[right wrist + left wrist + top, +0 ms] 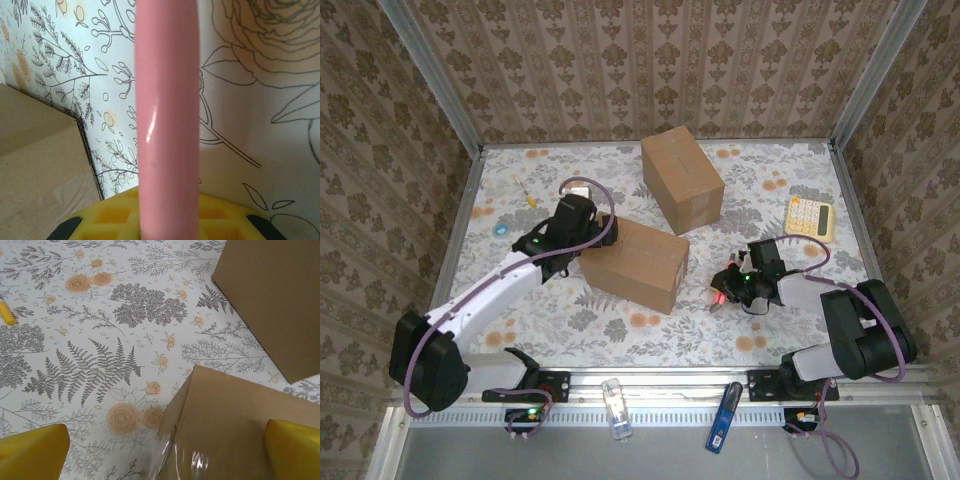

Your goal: Unpack the express box

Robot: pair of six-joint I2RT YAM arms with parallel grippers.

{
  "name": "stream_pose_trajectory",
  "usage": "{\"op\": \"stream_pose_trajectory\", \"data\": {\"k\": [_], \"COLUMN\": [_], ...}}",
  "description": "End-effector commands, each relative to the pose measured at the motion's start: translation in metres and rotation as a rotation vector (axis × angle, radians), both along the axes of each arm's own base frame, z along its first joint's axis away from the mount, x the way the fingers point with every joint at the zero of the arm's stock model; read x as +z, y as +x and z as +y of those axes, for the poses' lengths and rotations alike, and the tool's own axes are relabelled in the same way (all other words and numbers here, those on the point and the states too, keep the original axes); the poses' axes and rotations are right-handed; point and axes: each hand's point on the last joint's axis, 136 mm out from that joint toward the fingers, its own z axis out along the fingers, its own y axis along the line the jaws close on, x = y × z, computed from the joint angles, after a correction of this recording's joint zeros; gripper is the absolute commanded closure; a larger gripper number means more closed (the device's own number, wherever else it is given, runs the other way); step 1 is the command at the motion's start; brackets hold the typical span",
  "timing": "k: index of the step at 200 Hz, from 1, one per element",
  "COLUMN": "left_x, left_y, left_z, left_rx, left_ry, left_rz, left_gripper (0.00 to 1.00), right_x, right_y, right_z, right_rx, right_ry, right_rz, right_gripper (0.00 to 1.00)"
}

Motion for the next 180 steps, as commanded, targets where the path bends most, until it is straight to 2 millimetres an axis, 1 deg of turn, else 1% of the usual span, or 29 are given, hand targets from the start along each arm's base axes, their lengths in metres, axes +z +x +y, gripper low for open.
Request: {"op": "stream_pose_trajectory", "data": {"k": [1, 34, 57, 73, 85, 88, 98, 103, 111, 123, 131, 137, 142, 155, 168, 180], "left_x": [0.026, 0.049, 0.06, 0.058, 0.051, 0.049, 0.04, 0.034, 0.024, 0.007, -0.005, -0.014, -0.021, -0.039, -0.055, -0.066], "left_y": [-0.011, -0.023, -0.036, -0.049, -0.061, -0.065, -0.077, -0.084, -0.094, -0.11, -0.12, -0.127, -0.133, -0.144, -0.151, -0.152], "left_z": [0.008, 0.018, 0.028, 0.035, 0.04, 0.04, 0.042, 0.042, 0.04, 0.038, 0.037, 0.036, 0.036, 0.033, 0.029, 0.023], "left_rx": [-0.049, -0.061, -0.06, -0.058, -0.054, -0.054, -0.054, -0.056, -0.067, -0.075, -0.078, -0.078, -0.074, -0.076, -0.072, -0.073], "left_ry": [0.028, 0.022, 0.013, 0.006, -0.006, -0.011, -0.037, -0.054, -0.086, -0.134, -0.164, -0.184, -0.2, -0.235, -0.265, -0.301], "left_rz": [-0.006, -0.024, -0.017, 0.015, 0.057, 0.069, 0.112, 0.134, 0.173, 0.23, 0.265, 0.289, 0.308, 0.341, 0.366, 0.375], "left_gripper": [0.0, 0.0, 0.0, 0.0, 0.0, 0.0, 0.0, 0.03, 0.08, 0.21, 0.34, 0.46, 0.55, 0.76, 0.99, 1.0], "right_x": [-0.024, -0.025, -0.025, -0.023, -0.023, -0.016, -0.009, -0.004, 0.006, 0.024, 0.041, 0.055, 0.068, 0.102, 0.134, 0.16], "right_y": [-0.011, -0.013, -0.015, -0.016, -0.019, -0.016, -0.015, -0.015, -0.013, -0.011, -0.008, -0.006, -0.004, 0.0, 0.003, 0.008], "right_z": [-0.016, -0.021, -0.023, -0.024, -0.026, -0.026, -0.027, -0.027, -0.028, -0.03, -0.031, -0.031, -0.031, -0.028, -0.025, -0.019], "right_rx": [-0.049, -0.067, -0.076, -0.082, -0.085, -0.085, -0.082, -0.075, -0.065, -0.045, -0.026, -0.01, 0.009, 0.055, 0.105, 0.152], "right_ry": [-0.074, -0.084, -0.084, -0.085, -0.093, -0.09, -0.1, -0.106, -0.117, -0.139, -0.152, -0.16, -0.164, -0.173, -0.18, -0.171], "right_rz": [0.062, 0.079, 0.086, 0.083, 0.094, 0.069, 0.054, 0.043, 0.016, -0.027, -0.071, -0.107, -0.146, -0.241, -0.32, -0.382], "right_gripper": [0.77, 0.6, 0.53, 0.47, 0.42, 0.4, 0.33, 0.31, 0.25, 0.16, 0.1, 0.05, 0.01, 0.0, 0.0, 0.0]}}
